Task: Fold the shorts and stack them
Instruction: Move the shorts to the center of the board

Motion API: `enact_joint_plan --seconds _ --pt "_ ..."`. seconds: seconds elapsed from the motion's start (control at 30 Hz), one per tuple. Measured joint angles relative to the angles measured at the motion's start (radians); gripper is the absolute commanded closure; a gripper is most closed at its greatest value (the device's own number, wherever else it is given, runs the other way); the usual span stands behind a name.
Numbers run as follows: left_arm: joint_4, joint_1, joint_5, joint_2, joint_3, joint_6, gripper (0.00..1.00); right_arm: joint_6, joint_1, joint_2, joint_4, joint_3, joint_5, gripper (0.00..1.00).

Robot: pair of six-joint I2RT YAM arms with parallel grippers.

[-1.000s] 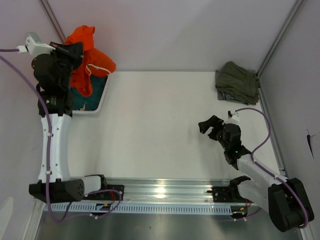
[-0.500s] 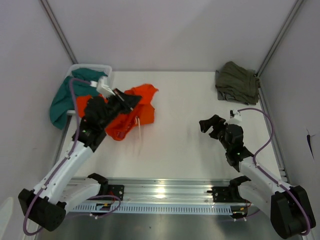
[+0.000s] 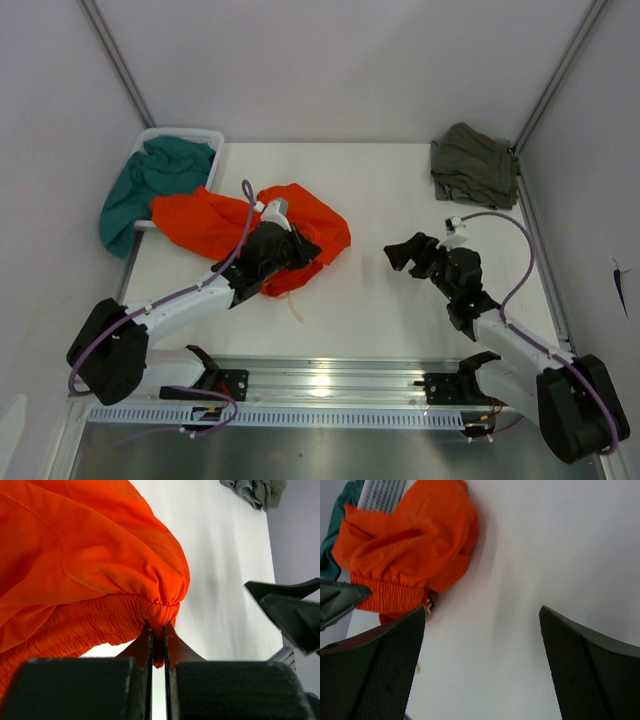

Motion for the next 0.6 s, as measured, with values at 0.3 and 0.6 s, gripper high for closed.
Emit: enact_joint_plan --seconds 0.3,0.6 --pt "0.002 0.0 -0.052 0.006 0.014 -0.048 1.0 0.167 0.065 0.317 0.304 0.019 -0.307 0.12" --pt "0.035 0.016 -0.015 -0.031 -0.036 -0.181 1.0 0.229 0.212 0.352 0.534 0.029 -0.321 0.19"
